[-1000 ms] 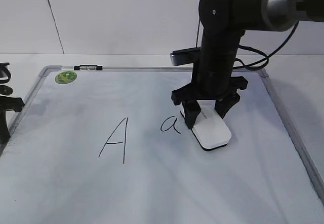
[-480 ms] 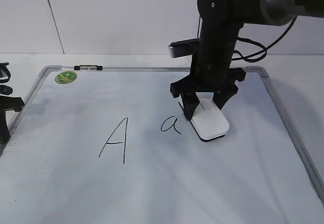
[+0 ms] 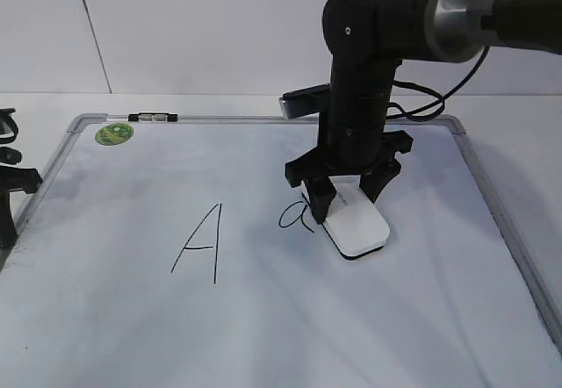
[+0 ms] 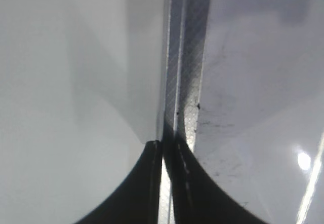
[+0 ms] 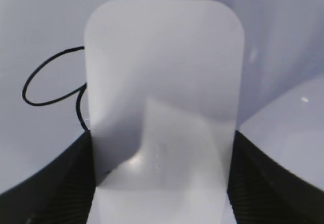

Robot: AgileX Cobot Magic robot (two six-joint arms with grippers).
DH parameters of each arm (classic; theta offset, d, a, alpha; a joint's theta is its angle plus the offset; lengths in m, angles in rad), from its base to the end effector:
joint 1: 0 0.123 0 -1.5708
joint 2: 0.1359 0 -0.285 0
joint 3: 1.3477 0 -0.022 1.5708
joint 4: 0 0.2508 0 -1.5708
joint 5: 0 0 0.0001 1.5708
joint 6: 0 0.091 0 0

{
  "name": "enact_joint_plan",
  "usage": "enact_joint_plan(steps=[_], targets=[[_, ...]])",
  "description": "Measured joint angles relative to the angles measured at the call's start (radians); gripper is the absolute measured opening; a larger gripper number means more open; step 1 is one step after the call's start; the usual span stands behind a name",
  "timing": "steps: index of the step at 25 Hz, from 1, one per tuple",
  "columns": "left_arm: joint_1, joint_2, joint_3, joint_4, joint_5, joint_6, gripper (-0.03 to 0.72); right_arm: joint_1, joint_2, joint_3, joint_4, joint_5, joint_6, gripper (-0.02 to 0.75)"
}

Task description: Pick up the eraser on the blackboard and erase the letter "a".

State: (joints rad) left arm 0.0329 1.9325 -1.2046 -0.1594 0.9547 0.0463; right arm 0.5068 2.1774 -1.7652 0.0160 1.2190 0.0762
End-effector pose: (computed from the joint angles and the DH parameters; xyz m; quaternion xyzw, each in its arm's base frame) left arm 0.3487 -0.0003 0.1509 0.0401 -0.9970 0.0648 0.0097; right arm 0.3838 0.2146 0.1828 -0.2110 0.9774 0.0111 0.0107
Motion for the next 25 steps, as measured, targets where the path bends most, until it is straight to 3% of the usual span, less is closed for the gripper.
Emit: enact_joint_plan(steps=[12,25], targets=[[0.0,0.0,0.0,0.0,-0.002,0.0,0.015,0.007,0.004,-0.001,0.023,0.0,-0.017,0.556],[0.0,0.0,0.0,0.0,-0.002,0.0,0.015,0.12,0.006,-0.002,0.025,0.0,-0.019,0.556]])
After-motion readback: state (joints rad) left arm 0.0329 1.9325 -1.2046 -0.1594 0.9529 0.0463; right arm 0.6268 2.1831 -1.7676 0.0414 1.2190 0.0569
